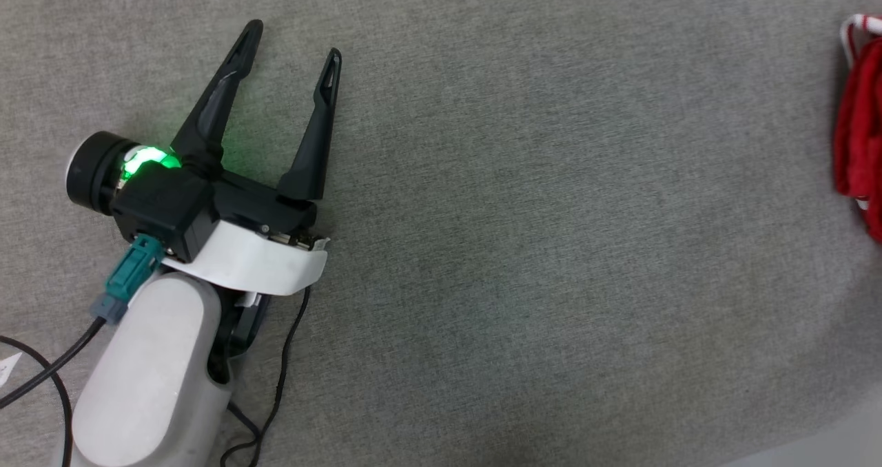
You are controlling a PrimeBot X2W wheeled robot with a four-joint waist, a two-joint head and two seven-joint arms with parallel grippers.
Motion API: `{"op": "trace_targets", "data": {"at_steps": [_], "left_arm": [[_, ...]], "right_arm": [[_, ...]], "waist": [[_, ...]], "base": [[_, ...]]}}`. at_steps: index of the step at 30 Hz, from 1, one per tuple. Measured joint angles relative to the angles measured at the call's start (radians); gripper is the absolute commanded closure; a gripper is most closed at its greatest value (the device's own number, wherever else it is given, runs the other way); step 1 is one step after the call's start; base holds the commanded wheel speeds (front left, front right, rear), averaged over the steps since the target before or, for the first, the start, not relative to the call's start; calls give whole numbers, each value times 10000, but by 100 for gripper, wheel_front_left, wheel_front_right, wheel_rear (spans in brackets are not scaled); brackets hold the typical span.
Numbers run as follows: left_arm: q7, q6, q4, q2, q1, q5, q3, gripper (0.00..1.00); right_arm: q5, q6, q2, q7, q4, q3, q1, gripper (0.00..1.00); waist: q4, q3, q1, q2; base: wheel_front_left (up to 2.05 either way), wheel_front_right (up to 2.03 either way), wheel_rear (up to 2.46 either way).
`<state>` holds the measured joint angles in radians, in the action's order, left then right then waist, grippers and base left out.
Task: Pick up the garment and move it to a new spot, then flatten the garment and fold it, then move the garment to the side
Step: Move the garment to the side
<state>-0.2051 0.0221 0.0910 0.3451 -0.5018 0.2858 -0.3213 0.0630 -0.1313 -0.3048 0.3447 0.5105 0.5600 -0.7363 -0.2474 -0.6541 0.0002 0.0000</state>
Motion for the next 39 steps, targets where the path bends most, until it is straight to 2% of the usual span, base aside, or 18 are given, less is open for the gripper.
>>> {"op": "trace_targets", "data": {"at_steps": [1,7,8,9,16,20,29,39], "left_arm": [[6,19,-10,38,-21,0,0,0],[-6,42,-215,84,-160,10,-38,0],[-86,10,-408,12,-53,94,-44,0],[-107,-6,-483,-10,67,123,-42,0],[-362,-382,-1185,-357,1220,533,105,0],[-451,-594,-1517,-585,2032,788,234,0],[-535,-997,-1946,-1030,3550,1244,477,0],[-546,-1383,-2071,-943,4279,1292,809,0]], "right_arm": [[119,0,73,-161,119,77,-46,0],[1066,0,128,-1407,606,479,-206,0],[1348,0,75,-2077,757,332,-164,0],[1363,-2,61,-2282,780,265,-144,0],[763,0,-318,-3271,890,-957,932,0],[182,0,-316,-3601,715,-1726,1950,0],[-922,0,577,-3967,-792,-3037,4258,0],[-1260,2,1653,-4013,-3160,-4215,5892,0]], "waist": [[21,-76,0,0],[77,73,-1,0],[64,401,-1,0],[58,537,-1,0],[61,1891,-2,0],[159,2861,-3,0],[736,4949,-5,0],[1967,6236,-5,0]], "base": [[0,0,0],[0,0,0],[0,0,0],[0,0,0],[0,0,0],[0,0,0],[0,0,0],[0,0,0]]}}
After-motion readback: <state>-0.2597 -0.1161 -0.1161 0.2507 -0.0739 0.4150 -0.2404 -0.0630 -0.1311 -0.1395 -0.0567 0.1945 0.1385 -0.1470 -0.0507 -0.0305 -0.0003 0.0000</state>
